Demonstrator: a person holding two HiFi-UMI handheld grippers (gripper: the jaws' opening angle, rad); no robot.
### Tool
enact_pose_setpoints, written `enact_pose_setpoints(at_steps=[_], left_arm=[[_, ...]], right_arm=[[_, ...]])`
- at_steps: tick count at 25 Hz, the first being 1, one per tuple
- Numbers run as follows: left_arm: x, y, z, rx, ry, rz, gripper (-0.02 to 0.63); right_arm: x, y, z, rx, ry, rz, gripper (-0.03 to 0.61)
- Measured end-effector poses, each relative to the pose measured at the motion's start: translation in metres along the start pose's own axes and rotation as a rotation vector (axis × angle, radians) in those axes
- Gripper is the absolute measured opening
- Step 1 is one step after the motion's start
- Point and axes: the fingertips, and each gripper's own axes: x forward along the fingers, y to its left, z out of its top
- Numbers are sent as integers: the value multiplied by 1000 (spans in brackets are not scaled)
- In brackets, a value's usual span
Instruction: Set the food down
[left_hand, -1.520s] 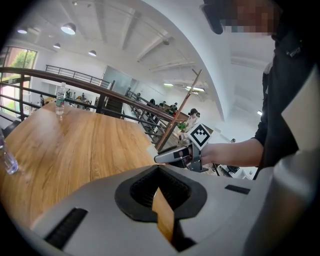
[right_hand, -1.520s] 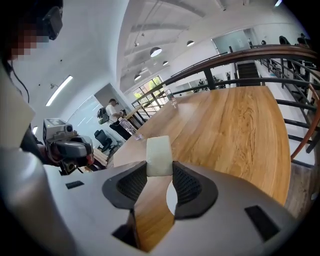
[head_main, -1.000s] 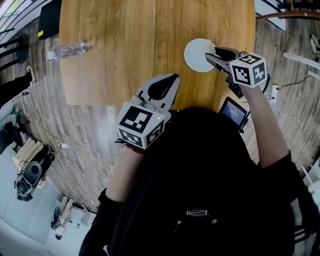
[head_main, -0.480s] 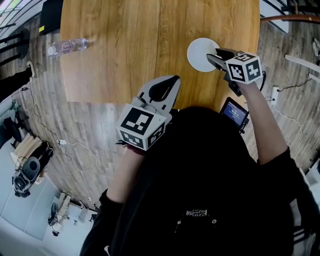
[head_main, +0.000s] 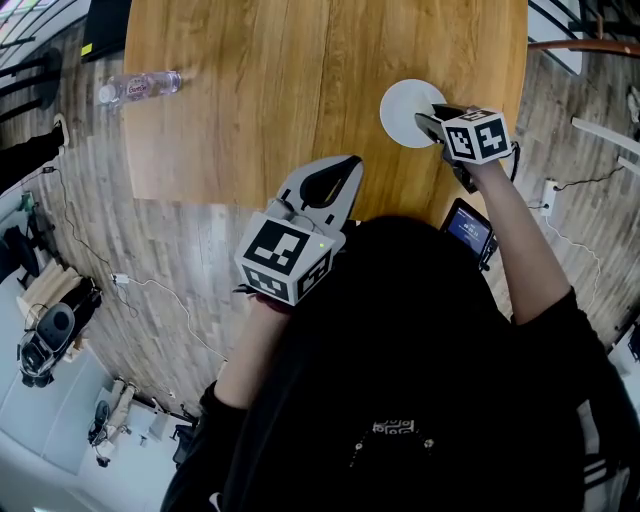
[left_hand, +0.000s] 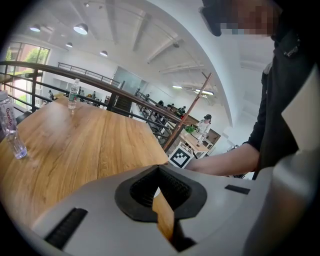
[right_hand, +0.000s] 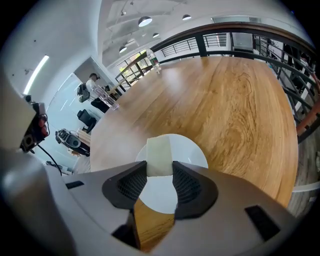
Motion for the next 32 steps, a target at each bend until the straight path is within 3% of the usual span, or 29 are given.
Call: enact_pose_setpoints(at_steps=[14,26,29,32], left_arm=[[-3,4,-7,-21,1,16,-2],[-3,-1,-9,5,19,16,-1],[-2,0,-10,9,23,14,-1],[-1,0,-10,13,24,11,-1]], right_arm=[[16,-14,-13,-40,84,-101,170],[20,-15,-15,-29,87,-117,170],[21,-12,-14,-36,89,-128,219],[21,-12,-12,-44,82,-138,229]])
